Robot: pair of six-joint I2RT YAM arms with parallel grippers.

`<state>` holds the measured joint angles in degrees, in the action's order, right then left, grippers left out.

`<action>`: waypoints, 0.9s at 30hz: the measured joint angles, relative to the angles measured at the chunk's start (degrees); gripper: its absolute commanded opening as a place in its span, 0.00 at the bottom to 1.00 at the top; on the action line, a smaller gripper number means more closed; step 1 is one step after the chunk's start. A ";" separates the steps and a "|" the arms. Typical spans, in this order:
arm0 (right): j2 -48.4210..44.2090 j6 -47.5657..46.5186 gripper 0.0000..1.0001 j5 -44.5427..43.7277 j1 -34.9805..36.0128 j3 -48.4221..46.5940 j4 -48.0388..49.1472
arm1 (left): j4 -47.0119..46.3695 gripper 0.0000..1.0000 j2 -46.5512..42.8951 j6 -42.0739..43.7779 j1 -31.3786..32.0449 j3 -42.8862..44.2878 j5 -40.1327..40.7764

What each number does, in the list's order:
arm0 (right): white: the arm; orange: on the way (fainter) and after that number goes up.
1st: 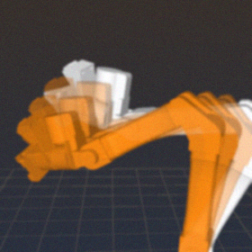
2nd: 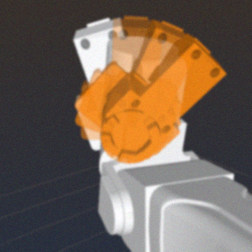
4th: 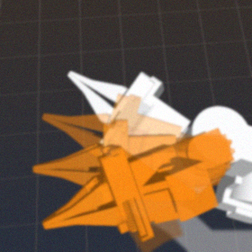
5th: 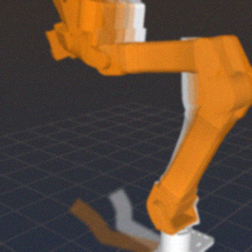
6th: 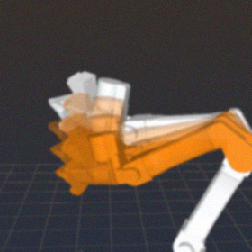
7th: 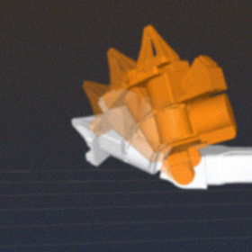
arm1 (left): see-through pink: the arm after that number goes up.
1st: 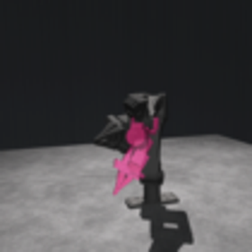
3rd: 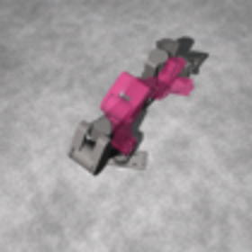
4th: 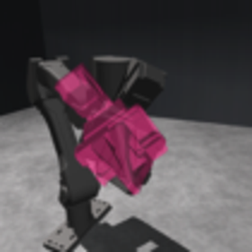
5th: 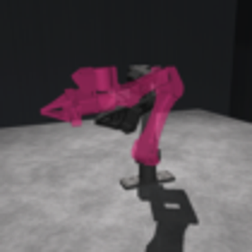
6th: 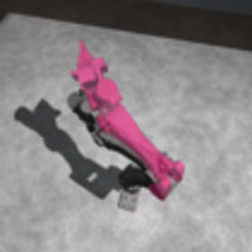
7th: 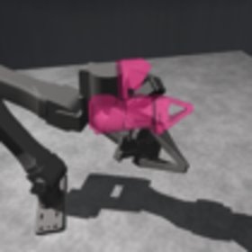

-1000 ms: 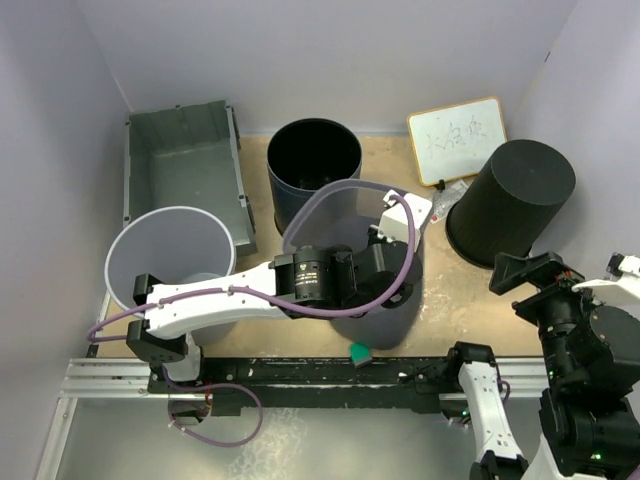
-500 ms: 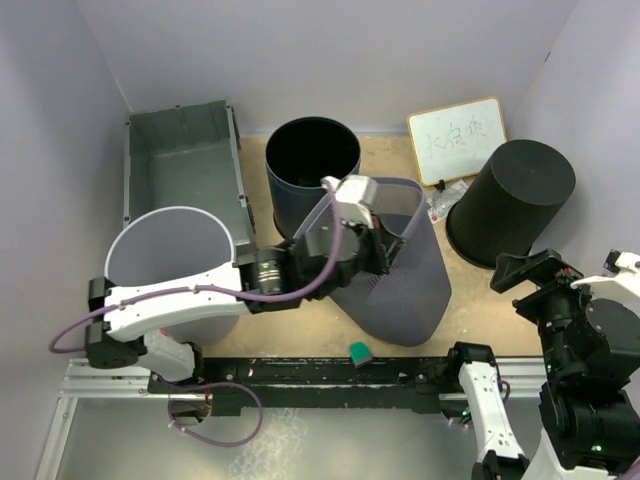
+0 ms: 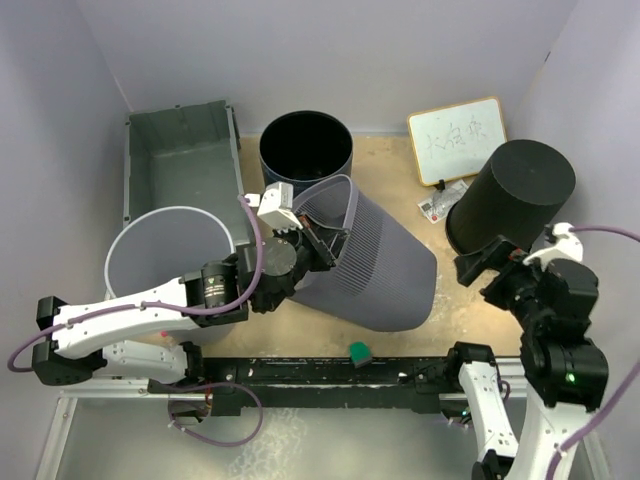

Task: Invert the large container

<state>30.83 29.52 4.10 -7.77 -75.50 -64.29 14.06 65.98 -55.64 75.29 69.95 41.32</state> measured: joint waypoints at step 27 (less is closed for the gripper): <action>0.35 -1.64 1.00 7.58 0.39 13.00 6.49 | 20.13 0.32 3.82 -7.34 6.23 -3.43 11.15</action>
<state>31.18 27.88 11.68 -7.38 -62.50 -57.80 34.20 69.80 -62.98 81.52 66.52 52.47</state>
